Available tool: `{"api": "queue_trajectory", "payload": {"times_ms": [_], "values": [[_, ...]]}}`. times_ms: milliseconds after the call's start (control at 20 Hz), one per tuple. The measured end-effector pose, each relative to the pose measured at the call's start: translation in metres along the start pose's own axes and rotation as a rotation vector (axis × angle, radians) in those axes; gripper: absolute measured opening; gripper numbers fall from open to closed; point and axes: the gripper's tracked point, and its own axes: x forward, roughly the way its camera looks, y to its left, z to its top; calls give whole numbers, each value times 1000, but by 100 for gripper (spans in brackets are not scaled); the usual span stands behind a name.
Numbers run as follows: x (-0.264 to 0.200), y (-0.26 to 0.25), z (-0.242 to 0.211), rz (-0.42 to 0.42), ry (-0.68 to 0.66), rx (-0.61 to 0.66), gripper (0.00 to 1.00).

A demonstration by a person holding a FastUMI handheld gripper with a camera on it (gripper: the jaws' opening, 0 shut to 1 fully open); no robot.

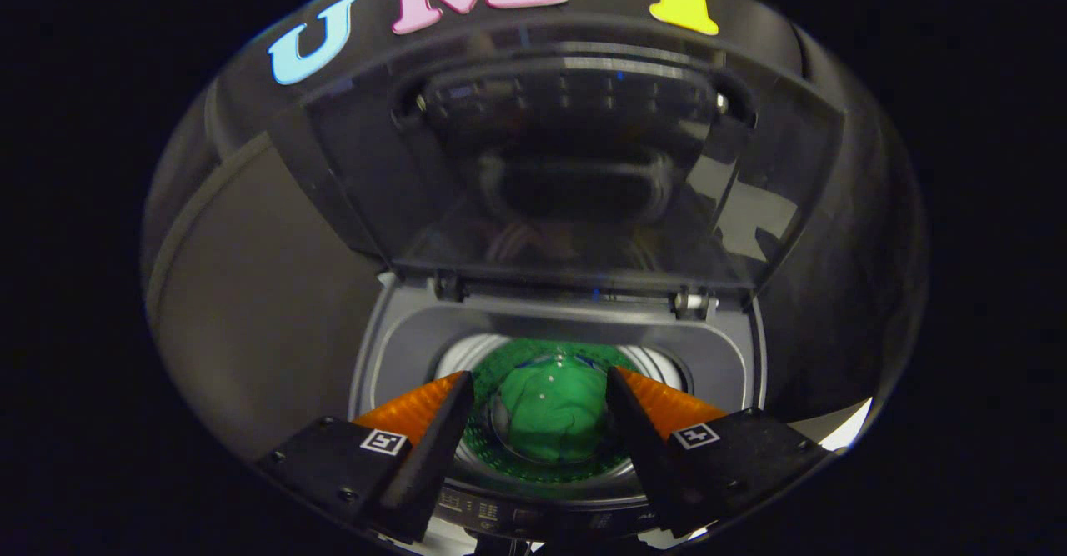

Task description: Put the clothes into the washing machine and then close the washing machine lid.

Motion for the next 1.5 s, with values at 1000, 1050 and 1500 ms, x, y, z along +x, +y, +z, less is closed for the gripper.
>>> {"api": "queue_trajectory", "payload": {"times_ms": [1000,1050,1500], "values": [[-4,-22,230,-33,-461,-2,100],[-4,-22,230,-34,-461,0,100],[-1,-22,227,-37,-405,2,99]]}}
